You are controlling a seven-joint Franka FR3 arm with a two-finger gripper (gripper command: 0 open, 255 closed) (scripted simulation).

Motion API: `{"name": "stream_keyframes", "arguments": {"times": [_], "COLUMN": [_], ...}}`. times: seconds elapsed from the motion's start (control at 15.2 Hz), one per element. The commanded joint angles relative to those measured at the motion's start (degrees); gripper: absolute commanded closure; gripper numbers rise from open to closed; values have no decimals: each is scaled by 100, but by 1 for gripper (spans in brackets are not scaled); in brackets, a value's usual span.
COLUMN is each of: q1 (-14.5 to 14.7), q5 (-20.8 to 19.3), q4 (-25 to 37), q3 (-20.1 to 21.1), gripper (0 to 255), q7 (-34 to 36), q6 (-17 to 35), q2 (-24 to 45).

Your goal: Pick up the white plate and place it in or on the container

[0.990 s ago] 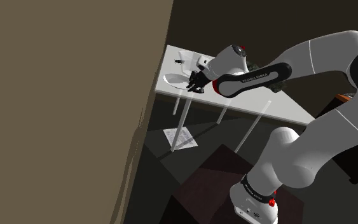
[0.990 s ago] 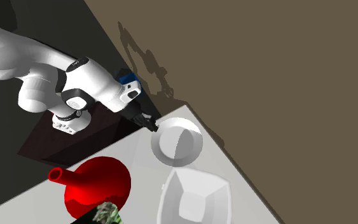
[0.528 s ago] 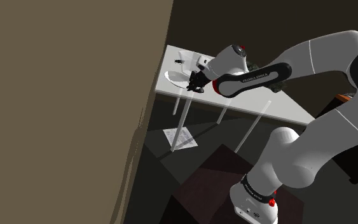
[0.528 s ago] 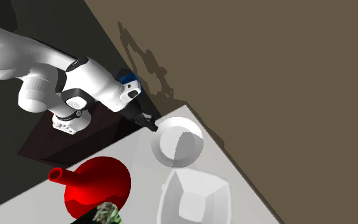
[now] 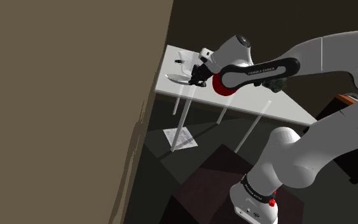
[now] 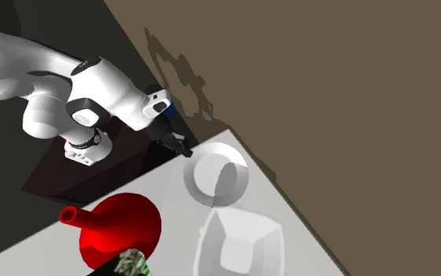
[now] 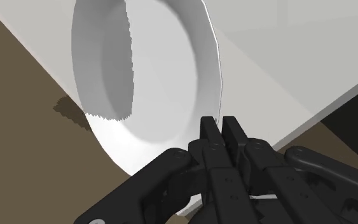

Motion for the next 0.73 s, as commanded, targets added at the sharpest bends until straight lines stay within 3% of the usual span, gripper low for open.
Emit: {"name": "stream_keyframes", "arguments": {"times": [0.0,0.66], "q1": [25,129], "q5": [44,237], "q4": [92,614], "q3": [17,173], "gripper": [255,255], "q7": [-45,-198], "q6": [-179,-1045], "q2": [-88,-444]}}
